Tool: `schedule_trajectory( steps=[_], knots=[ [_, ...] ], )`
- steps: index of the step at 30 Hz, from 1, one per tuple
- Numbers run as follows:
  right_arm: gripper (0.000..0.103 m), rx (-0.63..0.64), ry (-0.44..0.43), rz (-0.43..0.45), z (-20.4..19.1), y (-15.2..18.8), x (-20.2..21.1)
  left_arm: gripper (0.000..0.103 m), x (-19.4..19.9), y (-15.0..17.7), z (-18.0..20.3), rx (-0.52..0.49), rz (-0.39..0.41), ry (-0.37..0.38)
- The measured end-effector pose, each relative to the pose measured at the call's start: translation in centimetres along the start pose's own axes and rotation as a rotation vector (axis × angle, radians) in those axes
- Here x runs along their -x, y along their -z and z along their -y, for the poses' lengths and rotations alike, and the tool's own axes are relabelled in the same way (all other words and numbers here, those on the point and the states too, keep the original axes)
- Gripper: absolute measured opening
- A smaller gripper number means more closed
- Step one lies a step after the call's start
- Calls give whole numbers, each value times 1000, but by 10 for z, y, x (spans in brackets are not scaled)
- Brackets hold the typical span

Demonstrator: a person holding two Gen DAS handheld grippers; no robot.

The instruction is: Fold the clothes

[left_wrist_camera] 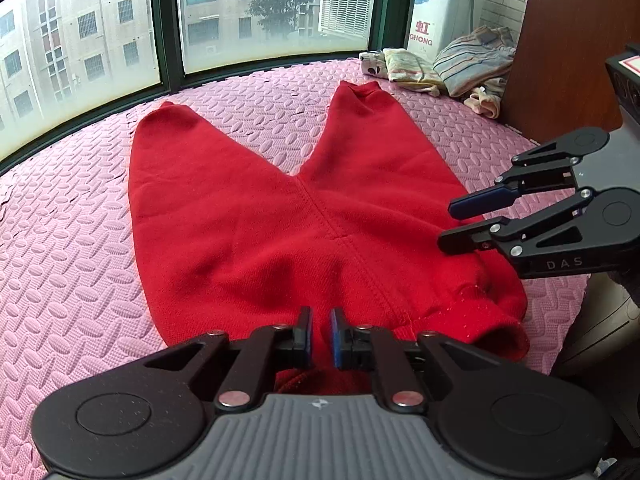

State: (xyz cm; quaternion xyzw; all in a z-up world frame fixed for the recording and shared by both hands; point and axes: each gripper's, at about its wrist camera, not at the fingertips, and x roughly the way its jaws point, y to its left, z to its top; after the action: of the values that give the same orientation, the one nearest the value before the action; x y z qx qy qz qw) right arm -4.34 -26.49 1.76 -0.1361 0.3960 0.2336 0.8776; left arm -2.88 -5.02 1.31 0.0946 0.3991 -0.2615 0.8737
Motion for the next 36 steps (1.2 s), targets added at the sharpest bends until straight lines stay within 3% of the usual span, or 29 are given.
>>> schedule_trajectory(
  steps=[6, 10, 14, 17, 24, 31, 36],
  knots=[
    [30, -1, 63, -11, 18, -12, -20, 11, -1, -28, 18, -26, 53, 69],
    [30, -21, 142, -85, 41, -9, -44, 11, -22, -31, 39, -84, 15, 120],
    [31, -61, 209, -97, 69, 0, -47, 11, -35, -19, 52, -142, -48, 154],
    [34, -69, 257, -111, 82, -2, -45, 11, -36, -9, 53, -188, -67, 135],
    [35, -63, 180, -68, 92, -27, -38, 12, -26, -39, 39, -117, 7, 141],
    [35, -55, 193, -120, 107, -35, -75, 12, -57, -37, 48, -139, -93, 159],
    [38, -65, 248, -125, 135, -43, -86, 12, -61, -32, 45, -128, -104, 169]
  ],
)
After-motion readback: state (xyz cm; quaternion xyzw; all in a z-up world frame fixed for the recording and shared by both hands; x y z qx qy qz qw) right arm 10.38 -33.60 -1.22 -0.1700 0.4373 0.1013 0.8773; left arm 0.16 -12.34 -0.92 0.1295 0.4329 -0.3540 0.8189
